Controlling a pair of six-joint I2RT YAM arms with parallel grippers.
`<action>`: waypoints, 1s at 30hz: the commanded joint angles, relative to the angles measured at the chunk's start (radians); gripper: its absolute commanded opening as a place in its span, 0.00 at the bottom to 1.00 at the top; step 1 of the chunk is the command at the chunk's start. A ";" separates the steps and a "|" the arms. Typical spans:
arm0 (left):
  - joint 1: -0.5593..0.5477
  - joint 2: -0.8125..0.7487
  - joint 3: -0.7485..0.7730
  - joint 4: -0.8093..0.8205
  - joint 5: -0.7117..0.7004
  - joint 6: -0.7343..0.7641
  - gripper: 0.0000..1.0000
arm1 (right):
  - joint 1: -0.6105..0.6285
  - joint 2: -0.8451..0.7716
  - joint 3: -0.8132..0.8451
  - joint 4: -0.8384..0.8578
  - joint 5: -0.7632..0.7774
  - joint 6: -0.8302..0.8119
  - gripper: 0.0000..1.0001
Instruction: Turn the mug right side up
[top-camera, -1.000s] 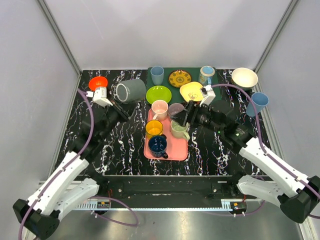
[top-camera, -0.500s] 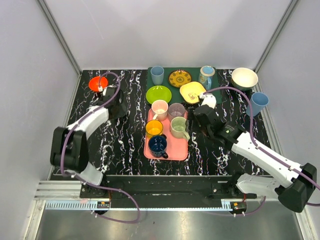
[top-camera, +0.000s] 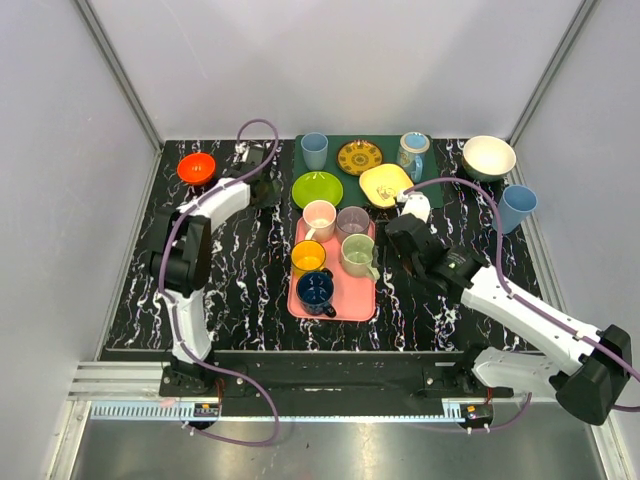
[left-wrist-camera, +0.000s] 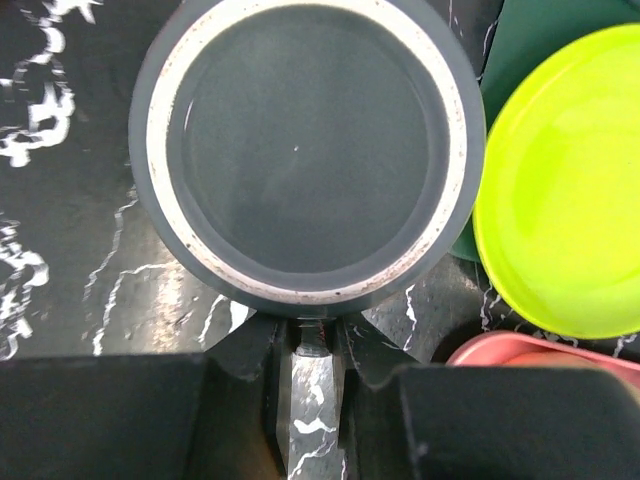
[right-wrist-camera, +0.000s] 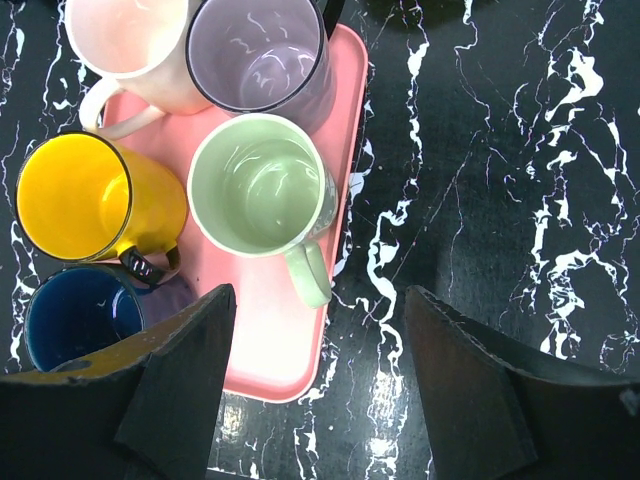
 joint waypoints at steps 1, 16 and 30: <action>-0.015 0.067 0.096 0.026 -0.005 0.026 0.00 | 0.008 -0.004 0.000 0.034 0.037 -0.004 0.74; -0.036 -0.009 0.061 -0.014 -0.058 0.012 0.56 | 0.008 0.045 0.025 0.030 0.021 -0.007 0.75; -0.070 -0.755 -0.376 0.021 -0.005 -0.071 0.85 | 0.204 0.102 0.023 0.059 -0.308 -0.253 0.73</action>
